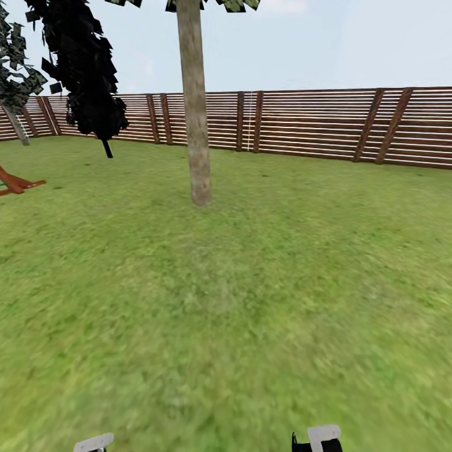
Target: In the garden, pick up the pesticide atomizer on the floor and spray pesticide onto both trees until each tree trunk is fully covered.
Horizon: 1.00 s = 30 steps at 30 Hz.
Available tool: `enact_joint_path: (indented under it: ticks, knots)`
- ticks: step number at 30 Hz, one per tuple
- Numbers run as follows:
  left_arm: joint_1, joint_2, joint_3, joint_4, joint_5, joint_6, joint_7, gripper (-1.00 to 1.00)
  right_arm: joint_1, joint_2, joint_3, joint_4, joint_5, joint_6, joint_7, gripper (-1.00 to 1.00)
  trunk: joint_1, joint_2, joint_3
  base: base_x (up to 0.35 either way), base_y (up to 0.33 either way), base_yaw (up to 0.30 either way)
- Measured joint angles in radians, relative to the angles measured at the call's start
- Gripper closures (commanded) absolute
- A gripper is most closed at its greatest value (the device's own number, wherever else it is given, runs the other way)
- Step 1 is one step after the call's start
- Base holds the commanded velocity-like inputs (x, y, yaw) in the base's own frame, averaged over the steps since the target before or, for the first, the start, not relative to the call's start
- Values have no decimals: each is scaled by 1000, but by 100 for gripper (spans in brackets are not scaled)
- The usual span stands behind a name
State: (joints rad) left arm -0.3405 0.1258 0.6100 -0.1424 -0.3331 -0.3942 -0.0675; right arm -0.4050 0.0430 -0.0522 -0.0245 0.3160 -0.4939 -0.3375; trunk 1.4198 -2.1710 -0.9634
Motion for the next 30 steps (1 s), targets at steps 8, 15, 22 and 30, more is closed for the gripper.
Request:
enact_joint_path:
  ticks: [8,15,22,30]
  knots:
    - [0,0,0,0,0,0,0,100,0,0,0,0,0,0,0,-100,0,0,0,338,0,0]
    - [0,0,0,0,-2,0,0,100,0,0,0,0,0,0,0,-100,0,0,0,338,0,0]
    - [0,0,0,1,-2,0,0,100,0,0,0,0,0,0,0,-100,0,0,0,338,0,0]
    - [0,0,0,1,-2,0,0,100,0,0,0,0,0,0,0,-100,0,0,0,338,0,0]
